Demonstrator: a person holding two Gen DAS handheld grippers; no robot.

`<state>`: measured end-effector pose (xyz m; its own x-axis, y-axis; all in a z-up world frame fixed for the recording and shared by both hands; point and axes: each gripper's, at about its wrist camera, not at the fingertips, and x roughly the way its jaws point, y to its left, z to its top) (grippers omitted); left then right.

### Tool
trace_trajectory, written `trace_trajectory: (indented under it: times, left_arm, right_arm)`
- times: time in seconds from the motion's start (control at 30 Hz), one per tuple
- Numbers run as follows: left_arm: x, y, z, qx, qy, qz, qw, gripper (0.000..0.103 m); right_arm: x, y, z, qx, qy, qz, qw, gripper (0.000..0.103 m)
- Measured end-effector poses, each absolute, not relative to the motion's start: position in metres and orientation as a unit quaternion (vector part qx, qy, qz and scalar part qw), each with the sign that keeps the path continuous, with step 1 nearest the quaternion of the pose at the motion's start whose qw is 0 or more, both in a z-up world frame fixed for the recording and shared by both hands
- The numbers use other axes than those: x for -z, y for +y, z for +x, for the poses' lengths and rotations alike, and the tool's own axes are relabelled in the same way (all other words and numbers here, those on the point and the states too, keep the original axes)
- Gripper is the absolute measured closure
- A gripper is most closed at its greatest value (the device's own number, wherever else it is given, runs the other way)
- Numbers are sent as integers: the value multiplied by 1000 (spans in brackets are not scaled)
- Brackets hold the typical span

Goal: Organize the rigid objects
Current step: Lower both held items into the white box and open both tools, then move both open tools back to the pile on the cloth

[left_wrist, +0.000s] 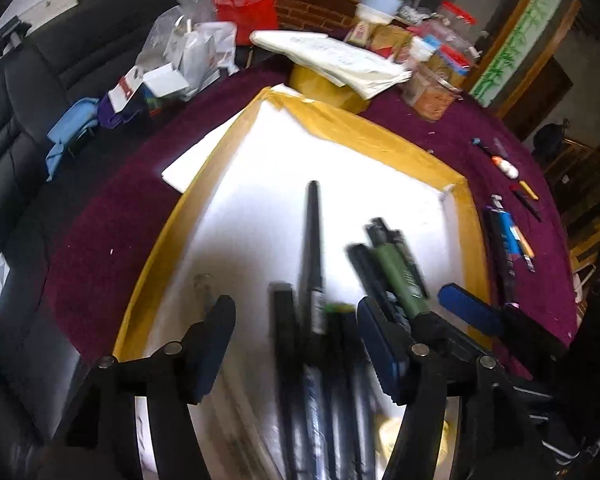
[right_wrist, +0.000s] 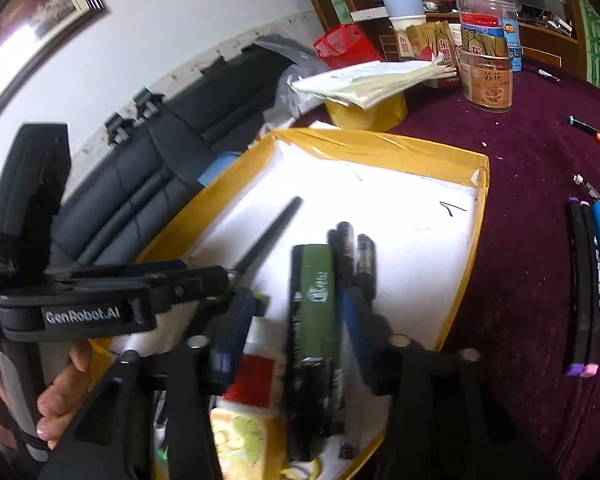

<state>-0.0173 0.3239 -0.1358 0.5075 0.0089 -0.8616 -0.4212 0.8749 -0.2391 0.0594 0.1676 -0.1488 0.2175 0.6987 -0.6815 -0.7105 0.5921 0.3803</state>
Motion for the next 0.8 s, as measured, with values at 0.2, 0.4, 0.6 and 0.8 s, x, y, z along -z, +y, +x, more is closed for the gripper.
trace_trajectory:
  times: [0.2, 0.4, 0.6, 0.8]
  left_arm:
    - [109, 287, -45, -129, 436, -197, 869, 33]
    - [99, 232, -60, -109, 425, -181, 880, 33]
    - [97, 176, -58, -68, 430, -159, 886, 33]
    - [107, 136, -40, -39, 453, -146, 879, 33]
  right_arm:
    - [130, 130, 40, -471, 408, 25, 782, 42]
    - [120, 70, 29, -459, 401, 40, 792, 34]
    - [132, 9, 33, -411, 423, 66, 804, 32]
    - [156, -46, 43, -355, 454, 84, 813, 32]
